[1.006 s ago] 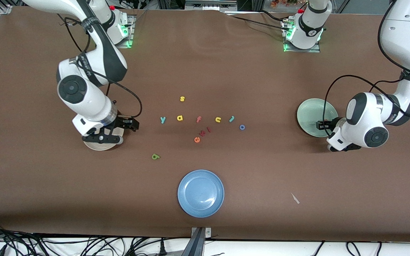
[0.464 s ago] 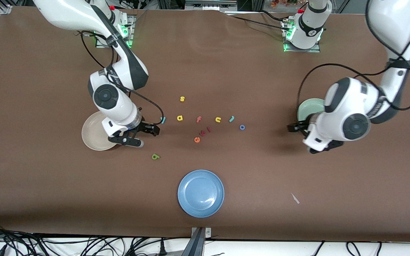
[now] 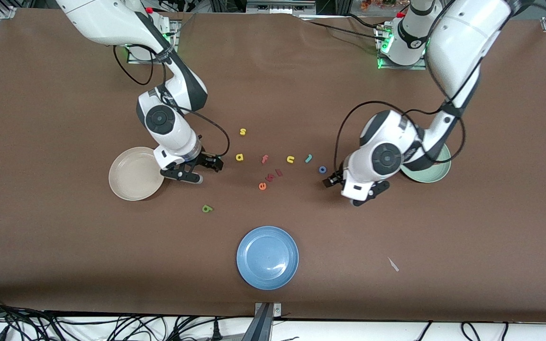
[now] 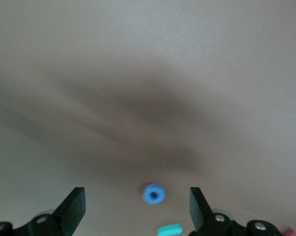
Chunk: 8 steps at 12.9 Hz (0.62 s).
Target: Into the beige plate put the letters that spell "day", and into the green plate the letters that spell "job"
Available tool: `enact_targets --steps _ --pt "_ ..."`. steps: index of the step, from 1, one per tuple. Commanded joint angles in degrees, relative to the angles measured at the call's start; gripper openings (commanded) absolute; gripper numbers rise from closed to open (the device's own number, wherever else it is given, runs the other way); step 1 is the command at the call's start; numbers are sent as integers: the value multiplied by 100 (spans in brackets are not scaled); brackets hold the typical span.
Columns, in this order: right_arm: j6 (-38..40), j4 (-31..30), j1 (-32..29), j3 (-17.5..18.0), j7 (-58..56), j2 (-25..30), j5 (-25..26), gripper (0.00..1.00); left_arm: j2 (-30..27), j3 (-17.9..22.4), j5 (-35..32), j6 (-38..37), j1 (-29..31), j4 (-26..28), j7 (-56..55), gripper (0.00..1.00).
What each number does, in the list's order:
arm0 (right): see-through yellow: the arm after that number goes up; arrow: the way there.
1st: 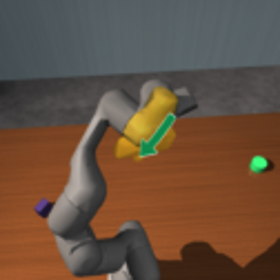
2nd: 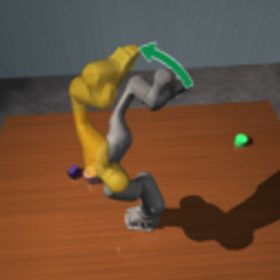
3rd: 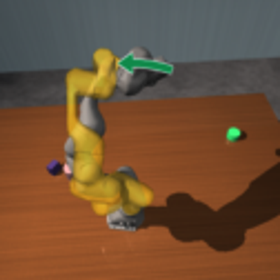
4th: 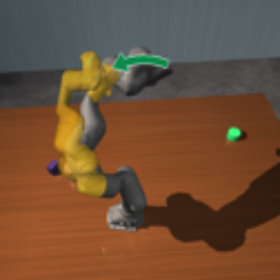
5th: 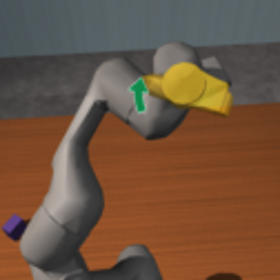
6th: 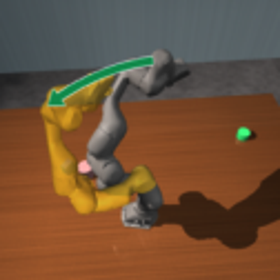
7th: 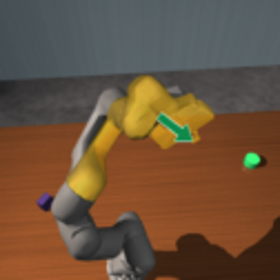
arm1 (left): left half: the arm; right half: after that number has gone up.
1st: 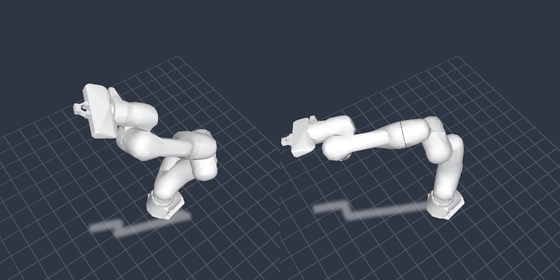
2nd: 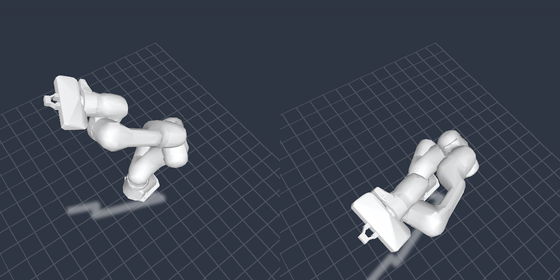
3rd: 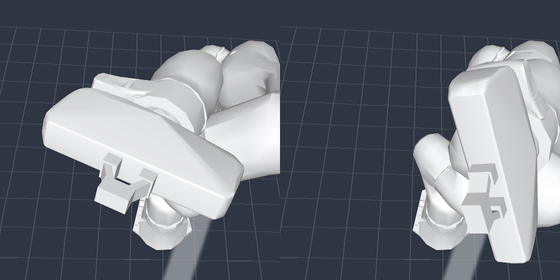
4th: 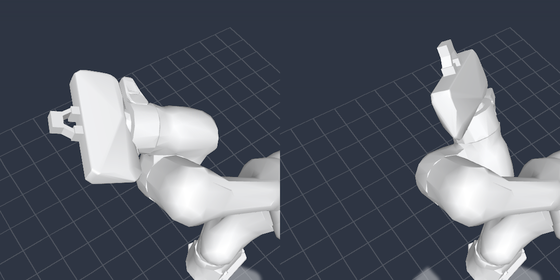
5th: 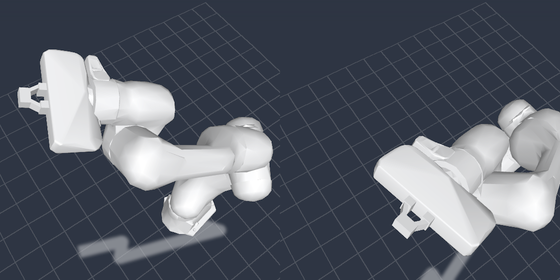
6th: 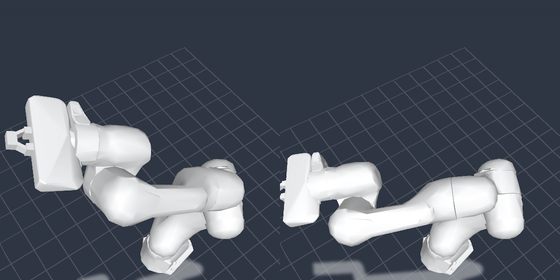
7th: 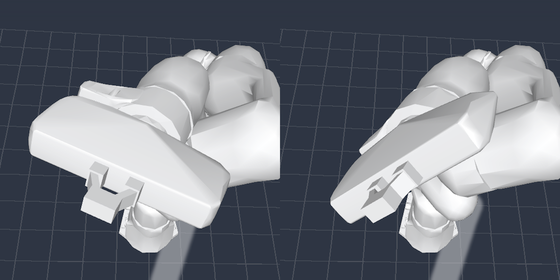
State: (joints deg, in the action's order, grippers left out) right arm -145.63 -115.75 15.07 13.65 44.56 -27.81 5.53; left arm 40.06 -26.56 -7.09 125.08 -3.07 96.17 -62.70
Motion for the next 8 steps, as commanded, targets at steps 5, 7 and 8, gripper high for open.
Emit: enact_targets --steps 5,7,8 --pt "-570 -684 137 6 307 109 98 99 450 195 -337 535 -423 -134 -630 74" --pt "-878 -879 137 6 307 83 98 99 450 204 -337 473 -502 -81 -647 67" --pt "-888 -897 137 6 307 65 98 99 450 222 -337 473 -502 -72 -647 65"
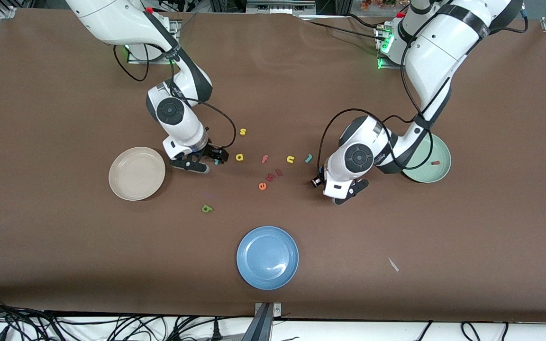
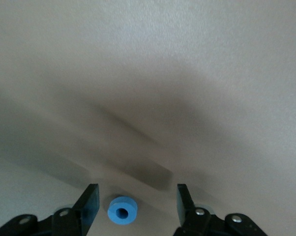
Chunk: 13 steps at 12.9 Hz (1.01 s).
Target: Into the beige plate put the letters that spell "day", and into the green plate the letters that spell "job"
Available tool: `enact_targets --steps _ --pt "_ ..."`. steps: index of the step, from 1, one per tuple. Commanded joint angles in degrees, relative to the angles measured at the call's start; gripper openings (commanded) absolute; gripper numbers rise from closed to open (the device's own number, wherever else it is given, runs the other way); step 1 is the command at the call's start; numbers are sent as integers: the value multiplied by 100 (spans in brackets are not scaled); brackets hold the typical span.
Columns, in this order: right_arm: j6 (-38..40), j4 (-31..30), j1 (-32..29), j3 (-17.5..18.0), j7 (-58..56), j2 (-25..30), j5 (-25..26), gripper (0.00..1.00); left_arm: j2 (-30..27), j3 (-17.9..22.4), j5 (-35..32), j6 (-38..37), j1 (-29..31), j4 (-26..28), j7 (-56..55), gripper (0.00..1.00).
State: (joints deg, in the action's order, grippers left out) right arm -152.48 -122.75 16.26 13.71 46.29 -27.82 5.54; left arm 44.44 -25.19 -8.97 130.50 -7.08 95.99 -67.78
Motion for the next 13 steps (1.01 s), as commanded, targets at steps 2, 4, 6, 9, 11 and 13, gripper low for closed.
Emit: enact_targets --steps 2,4,6,9,11,13 --pt "-212 -240 26 1 134 31 88 99 21 75 -149 -104 -110 -28 -148 63" --pt "-300 -275 70 -8 134 13 88 97 21 75 -149 -209 -144 7 -148 63" --pt "-353 -267 201 -43 134 -65 79 96 21 75 -149 -393 -188 7 -156 59" --pt "-353 -232 228 -122 117 -118 341 96 21 75 -149 -403 -233 7 -192 32" --pt "-353 -170 228 -201 126 -215 790 96 21 84 -149 -411 -207 7 -157 6" --pt "-353 -170 228 -202 134 -215 808 95 -40 84 -149 -429 -145 -19 -113 0"
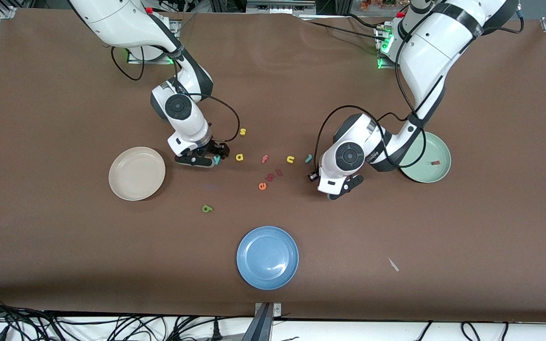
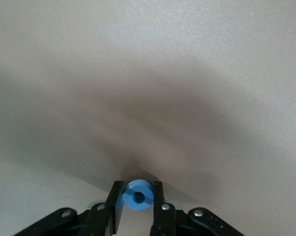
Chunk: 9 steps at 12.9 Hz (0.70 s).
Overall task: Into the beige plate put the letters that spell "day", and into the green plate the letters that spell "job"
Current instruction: 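Grasp the blue ring with the left gripper while the right gripper grasps the teal y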
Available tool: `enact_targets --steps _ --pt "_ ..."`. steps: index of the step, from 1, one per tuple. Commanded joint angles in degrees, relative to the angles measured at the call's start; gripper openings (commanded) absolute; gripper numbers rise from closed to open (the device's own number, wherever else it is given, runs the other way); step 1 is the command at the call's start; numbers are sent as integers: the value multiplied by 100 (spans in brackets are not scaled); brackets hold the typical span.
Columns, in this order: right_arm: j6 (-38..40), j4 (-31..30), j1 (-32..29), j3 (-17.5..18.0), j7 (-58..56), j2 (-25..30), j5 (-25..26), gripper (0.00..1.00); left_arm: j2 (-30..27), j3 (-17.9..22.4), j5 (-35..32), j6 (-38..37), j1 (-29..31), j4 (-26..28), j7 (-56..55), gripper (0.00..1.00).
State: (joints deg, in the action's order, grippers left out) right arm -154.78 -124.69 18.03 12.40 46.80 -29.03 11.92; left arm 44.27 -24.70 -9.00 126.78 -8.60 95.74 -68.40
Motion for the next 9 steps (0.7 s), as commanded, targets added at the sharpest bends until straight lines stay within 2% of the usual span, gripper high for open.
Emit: enact_targets --steps 1,3,5,7,9 --pt "-123 24 51 -71 83 -94 161 92 -102 26 -146 -222 77 -55 10 0" --pt "-123 24 60 -71 92 -94 161 87 -575 -44 -41 -993 410 -143 473 0" --pt "-123 50 95 -71 153 -103 161 78 -1120 -202 440 -1924 971 -144 1525 0" --pt "-62 216 209 -71 311 -138 161 77 -1464 -194 549 -2988 1464 -126 2738 0" --pt "17 358 279 -80 356 -182 161 76 -1553 -185 391 -3439 2027 31 3706 0"
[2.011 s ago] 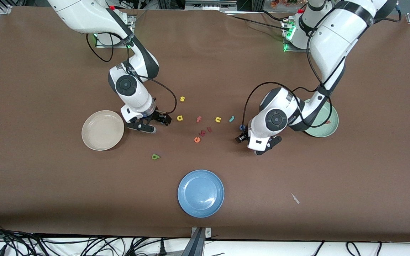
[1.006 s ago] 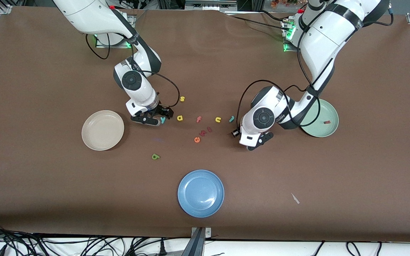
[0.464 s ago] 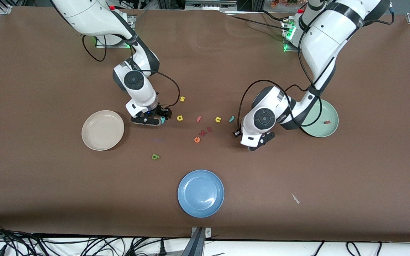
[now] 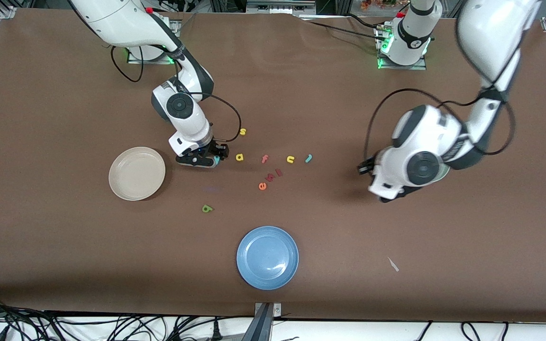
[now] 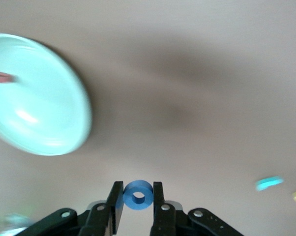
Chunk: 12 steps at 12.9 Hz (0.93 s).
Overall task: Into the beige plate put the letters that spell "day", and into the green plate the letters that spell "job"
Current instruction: 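Lower the blue ring onto the green plate and open the left gripper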
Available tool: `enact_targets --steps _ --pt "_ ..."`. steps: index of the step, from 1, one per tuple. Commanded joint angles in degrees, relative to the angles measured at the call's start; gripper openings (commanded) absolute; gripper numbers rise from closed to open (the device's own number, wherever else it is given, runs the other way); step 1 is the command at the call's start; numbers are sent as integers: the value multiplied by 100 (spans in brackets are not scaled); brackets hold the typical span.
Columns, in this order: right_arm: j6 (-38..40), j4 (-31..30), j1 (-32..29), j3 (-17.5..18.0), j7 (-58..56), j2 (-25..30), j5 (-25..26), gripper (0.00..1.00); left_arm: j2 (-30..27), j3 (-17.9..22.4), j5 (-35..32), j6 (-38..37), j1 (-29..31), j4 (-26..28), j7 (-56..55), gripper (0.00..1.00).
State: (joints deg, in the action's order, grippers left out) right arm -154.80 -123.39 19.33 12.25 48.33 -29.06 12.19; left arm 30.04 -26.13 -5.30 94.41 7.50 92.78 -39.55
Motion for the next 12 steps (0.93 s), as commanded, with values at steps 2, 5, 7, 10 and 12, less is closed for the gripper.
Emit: enact_targets --steps 2,5,7,10,12 --pt "11 227 159 -73 203 -188 152 64 -60 -41 -854 -65 873 897 1640 0" --pt "19 210 159 -134 203 -188 196 58 10 -33 -1061 997 1525 1566 2380 0" --pt "20 210 159 -144 203 -188 196 53 133 -33 -1271 1421 1666 1761 2382 13" --pt "20 210 159 -144 203 -188 196 38 12 -120 -1193 1265 1667 1692 2312 100" --pt "20 201 159 -144 186 -179 196 24 -190 -576 -896 844 1667 1516 1884 100"
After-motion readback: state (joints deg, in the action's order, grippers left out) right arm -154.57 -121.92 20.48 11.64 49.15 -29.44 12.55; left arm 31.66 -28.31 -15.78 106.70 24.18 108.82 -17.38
